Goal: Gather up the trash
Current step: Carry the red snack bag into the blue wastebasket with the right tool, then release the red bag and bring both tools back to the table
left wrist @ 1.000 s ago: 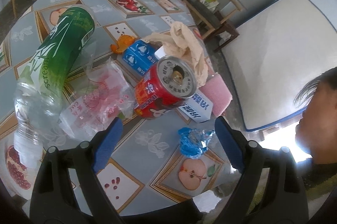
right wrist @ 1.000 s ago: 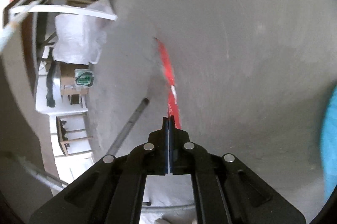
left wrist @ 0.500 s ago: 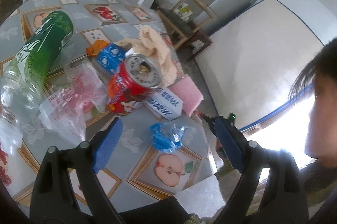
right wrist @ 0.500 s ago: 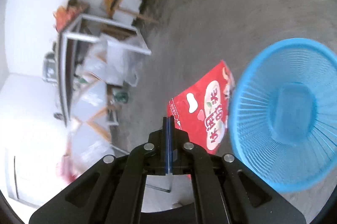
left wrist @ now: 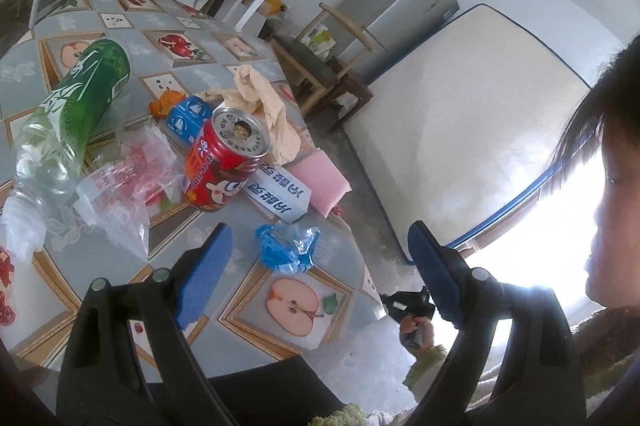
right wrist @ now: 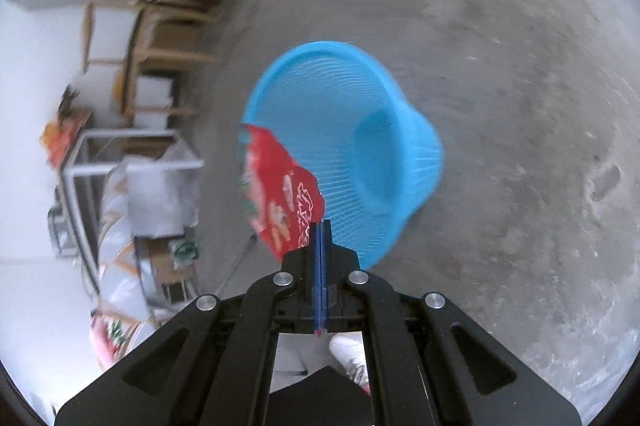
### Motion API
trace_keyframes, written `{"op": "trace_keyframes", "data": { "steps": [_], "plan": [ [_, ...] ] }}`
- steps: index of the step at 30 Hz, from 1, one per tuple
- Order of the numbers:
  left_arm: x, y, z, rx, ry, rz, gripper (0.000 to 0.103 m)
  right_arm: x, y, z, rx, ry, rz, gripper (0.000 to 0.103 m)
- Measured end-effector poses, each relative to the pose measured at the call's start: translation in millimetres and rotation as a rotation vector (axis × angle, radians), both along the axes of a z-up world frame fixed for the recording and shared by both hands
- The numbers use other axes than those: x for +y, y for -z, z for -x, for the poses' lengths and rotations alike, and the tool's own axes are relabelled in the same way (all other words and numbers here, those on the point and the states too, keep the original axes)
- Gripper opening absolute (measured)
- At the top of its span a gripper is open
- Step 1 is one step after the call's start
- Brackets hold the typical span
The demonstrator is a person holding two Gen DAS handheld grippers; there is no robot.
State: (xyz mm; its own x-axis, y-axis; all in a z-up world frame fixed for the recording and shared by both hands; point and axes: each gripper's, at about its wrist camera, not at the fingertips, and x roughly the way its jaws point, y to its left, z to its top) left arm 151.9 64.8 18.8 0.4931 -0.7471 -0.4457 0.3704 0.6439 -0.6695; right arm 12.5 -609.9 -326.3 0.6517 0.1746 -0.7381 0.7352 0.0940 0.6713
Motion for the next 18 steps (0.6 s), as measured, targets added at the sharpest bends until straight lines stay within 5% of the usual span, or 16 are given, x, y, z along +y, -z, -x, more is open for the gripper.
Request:
{"op": "trace_keyframes", "data": {
  "steps": [5, 13, 18],
  "plan": [
    [7, -4, 8, -0.012, -0.012, 0.021, 0.085, -3, 3, -29, 0.152, -0.032, 0.174, 0.001],
    [22, -6, 21, -0.025, -0.045, 0.038, 0.085, -6, -4, -78, 0.284, -0.119, 0.314, 0.003],
    [26, -7, 26, -0.033, -0.051, 0.031, 0.085, 8, -35, -81, 0.313, -0.176, 0.443, 0.034]
  ]
}}
